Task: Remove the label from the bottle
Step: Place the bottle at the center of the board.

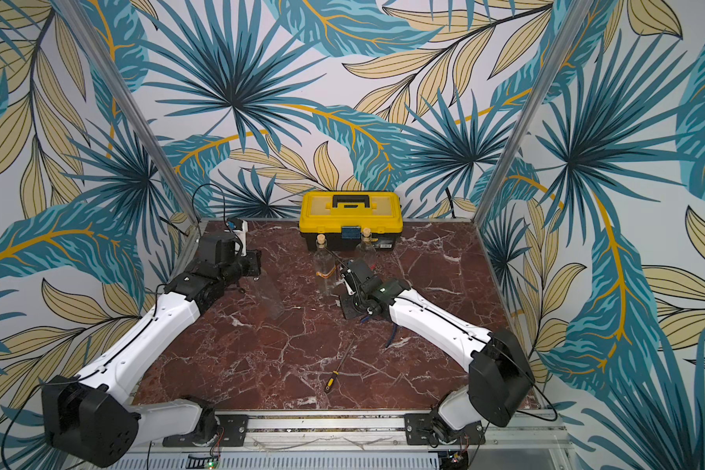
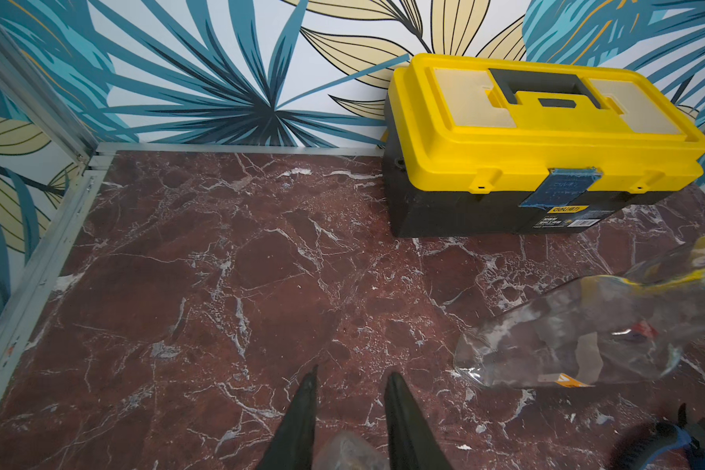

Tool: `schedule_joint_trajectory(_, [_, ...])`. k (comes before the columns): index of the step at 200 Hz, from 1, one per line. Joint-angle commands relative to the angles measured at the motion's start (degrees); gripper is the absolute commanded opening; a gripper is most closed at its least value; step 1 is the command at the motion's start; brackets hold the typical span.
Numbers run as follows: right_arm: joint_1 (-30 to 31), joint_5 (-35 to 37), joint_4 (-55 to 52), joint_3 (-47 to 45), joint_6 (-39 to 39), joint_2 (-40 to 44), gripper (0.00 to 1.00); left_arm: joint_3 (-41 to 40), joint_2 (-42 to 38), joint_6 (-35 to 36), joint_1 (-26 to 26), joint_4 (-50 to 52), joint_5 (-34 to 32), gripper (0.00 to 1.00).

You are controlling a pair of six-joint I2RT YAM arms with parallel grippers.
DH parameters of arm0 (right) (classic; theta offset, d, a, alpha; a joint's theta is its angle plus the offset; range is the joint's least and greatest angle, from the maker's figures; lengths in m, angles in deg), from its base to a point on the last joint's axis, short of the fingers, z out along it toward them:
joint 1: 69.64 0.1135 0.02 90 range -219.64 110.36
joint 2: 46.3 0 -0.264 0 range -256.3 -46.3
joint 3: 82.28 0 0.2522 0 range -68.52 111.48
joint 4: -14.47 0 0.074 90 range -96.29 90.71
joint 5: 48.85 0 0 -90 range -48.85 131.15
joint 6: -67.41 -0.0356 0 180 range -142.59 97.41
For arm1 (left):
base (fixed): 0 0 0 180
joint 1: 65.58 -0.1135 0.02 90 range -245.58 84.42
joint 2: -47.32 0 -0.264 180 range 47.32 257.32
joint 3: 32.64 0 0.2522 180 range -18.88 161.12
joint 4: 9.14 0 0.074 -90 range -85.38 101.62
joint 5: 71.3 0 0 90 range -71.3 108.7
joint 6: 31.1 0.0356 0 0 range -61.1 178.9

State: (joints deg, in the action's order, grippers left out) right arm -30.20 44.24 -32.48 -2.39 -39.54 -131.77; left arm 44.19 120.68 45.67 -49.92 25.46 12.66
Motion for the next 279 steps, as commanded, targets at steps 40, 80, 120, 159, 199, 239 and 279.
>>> schedule_joint_trajectory(40, [-0.2,-4.1,1.4,-2.2,-0.1,1.2,0.0,3.7,1.2,2.9,-0.4,-2.4,-2.2,0.0])
schedule_joint_trajectory(80, [-0.2,-4.9,1.5,-2.4,0.3,1.0,0.0,4.3,2.1,4.0,-0.5,-1.9,-2.8,0.0])
schedule_joint_trajectory(120, [-0.2,-4.9,1.8,-2.8,0.1,1.2,0.0,4.3,2.4,4.4,-0.5,-2.0,-3.5,0.0])
schedule_joint_trajectory(159, [-0.2,-5.7,2.5,-3.6,-0.3,1.6,0.0,4.2,2.0,4.6,-0.5,-1.9,-4.0,0.0])
schedule_joint_trajectory(199, [-0.3,-5.6,2.6,-3.5,0.0,1.8,0.0,4.6,1.8,5.3,-0.5,-2.0,-4.8,0.0])
schedule_joint_trajectory(239, [-0.3,-5.4,3.3,-3.7,-0.8,1.9,0.0,6.9,3.6,6.1,-0.5,-2.0,-5.7,0.0])
schedule_joint_trajectory(279, [-0.3,-5.4,3.9,-3.2,-0.9,1.4,0.0,9.2,6.2,6.1,-1.1,-3.6,-5.4,0.0])
